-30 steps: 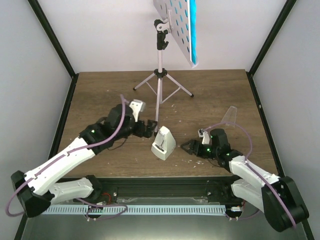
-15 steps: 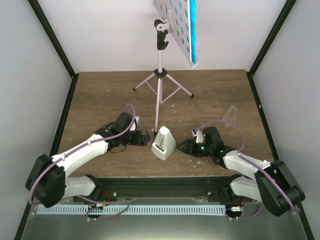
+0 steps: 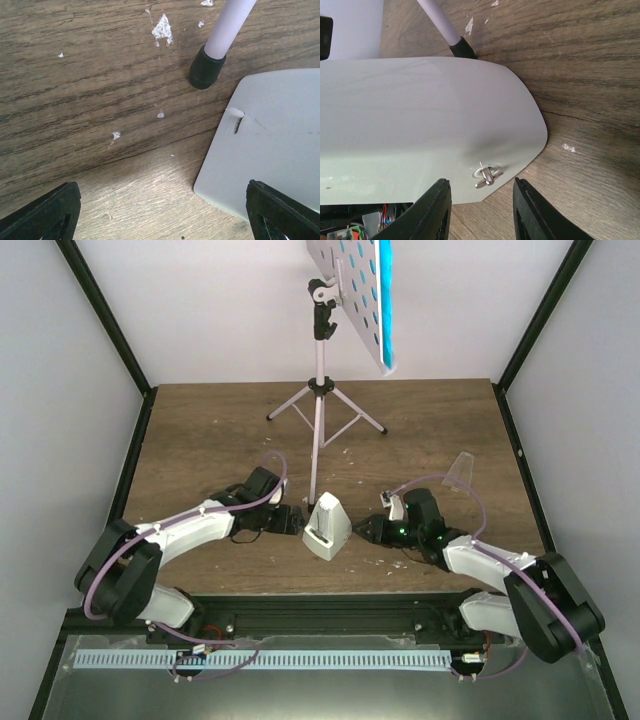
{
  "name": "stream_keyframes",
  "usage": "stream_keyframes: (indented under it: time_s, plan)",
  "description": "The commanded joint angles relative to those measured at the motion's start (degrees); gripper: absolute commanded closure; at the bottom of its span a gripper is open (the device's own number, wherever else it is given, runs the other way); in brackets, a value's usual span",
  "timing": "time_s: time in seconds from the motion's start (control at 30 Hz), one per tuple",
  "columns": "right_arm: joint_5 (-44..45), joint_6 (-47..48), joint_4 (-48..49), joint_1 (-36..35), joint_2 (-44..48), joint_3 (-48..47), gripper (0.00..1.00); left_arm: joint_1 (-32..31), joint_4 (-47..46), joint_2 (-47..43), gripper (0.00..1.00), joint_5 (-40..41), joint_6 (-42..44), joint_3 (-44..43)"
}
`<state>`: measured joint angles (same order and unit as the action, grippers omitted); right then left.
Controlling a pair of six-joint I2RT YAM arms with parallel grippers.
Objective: Pack up the instrument practice props
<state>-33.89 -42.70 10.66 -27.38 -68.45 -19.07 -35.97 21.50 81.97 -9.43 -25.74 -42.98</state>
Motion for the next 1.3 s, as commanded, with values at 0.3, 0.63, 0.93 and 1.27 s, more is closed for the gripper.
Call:
stream_keyframes:
  time_s: [0.3, 0.63, 0.93, 1.27]
  plan:
    - [-0.11, 1.40, 3.88, -0.66, -3.56, -3.99, 0.66, -1.69, -5.95, 2.12, 0.09, -4.37, -0.32, 1.28]
    - [7.08, 3.58, -0.50, -0.61, 0.35, -5.34, 0.65, -4.64, -3.54, -0.20, 0.09, -0.80, -1.38, 0.95]
    - [18.37, 7.67, -9.25, -0.40, 13.66, -5.34, 0.53, -0.21, 5.43, -12.37, 0.07, 5.31, 2.03, -6.41]
    - [13.86, 19.34, -4.49, -0.40, 23.00, -8.49, 0.07, 11.59, 12.70, -15.86, 0.01, -1.62, 14.52, -27.93]
